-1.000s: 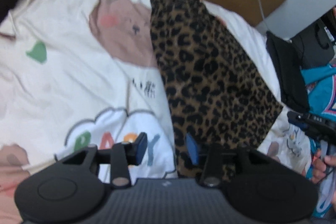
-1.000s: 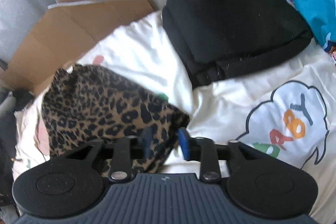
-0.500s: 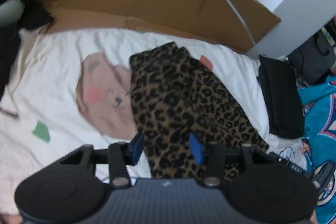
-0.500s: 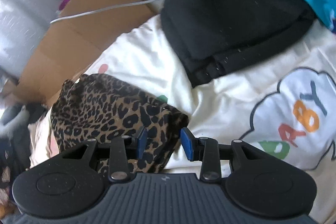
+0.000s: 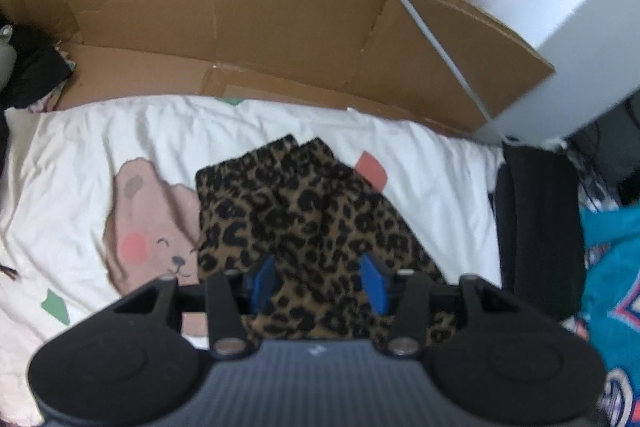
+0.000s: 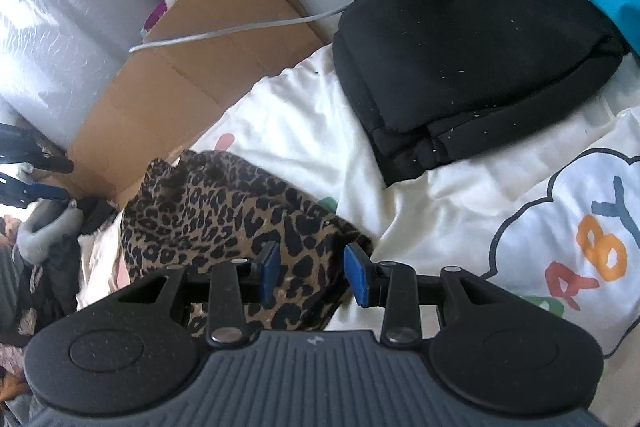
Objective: Fold clothes
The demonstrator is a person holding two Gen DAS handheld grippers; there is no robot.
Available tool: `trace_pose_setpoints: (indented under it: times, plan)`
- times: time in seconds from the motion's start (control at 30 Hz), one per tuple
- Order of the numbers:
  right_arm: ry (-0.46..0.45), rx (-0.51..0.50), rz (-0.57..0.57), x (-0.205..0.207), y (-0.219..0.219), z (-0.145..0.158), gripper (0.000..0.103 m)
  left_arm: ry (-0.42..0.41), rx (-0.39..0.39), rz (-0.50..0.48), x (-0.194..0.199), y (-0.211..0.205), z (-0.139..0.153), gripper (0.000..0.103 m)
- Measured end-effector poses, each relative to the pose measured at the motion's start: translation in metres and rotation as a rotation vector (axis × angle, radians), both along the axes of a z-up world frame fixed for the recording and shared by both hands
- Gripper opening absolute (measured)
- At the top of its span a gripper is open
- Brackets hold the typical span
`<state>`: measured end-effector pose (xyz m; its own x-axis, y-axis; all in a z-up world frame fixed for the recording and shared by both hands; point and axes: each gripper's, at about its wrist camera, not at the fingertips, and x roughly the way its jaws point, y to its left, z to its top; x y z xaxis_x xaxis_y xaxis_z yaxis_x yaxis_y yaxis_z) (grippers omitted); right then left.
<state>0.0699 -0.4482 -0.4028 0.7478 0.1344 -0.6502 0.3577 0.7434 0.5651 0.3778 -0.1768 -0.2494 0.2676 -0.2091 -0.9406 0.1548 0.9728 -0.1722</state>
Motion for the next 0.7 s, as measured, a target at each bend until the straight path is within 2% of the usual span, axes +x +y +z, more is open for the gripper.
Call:
trace_pose_setpoints:
  times: [0.1,0.2,0.3,0.4,0.53,0.63,0.7]
  plan:
    - [0.001,0.006,0.010,0.005,-0.007,-0.003,0.042,-0.013,0.012,0.035,0.015,-0.009,-0.011,0.051]
    - [-0.026,-0.004,0.027,0.011,-0.010,-0.003,0.042,-0.001,-0.027,0.129,0.028,-0.010,-0.025,0.050]
    - [-0.001,-0.051,0.051,0.019,-0.007,-0.007,0.042,0.011,-0.051,0.181,0.040,-0.014,-0.038,0.048]
    - [-0.012,-0.029,0.013,0.021,-0.007,-0.013,0.042,0.017,-0.055,0.183,0.055,-0.023,-0.049,0.048]
    - [0.019,-0.066,0.045,0.025,0.003,-0.018,0.042,0.024,-0.052,0.177,0.070,-0.036,-0.070,0.048]
    - [0.039,-0.076,0.049,0.026,0.004,-0.022,0.041,0.053,-0.063,0.198,0.077,-0.042,-0.089,0.037]
    - [0.045,-0.087,0.057,0.027,0.004,-0.022,0.041,0.064,-0.066,0.212,0.080,-0.045,-0.099,0.034]
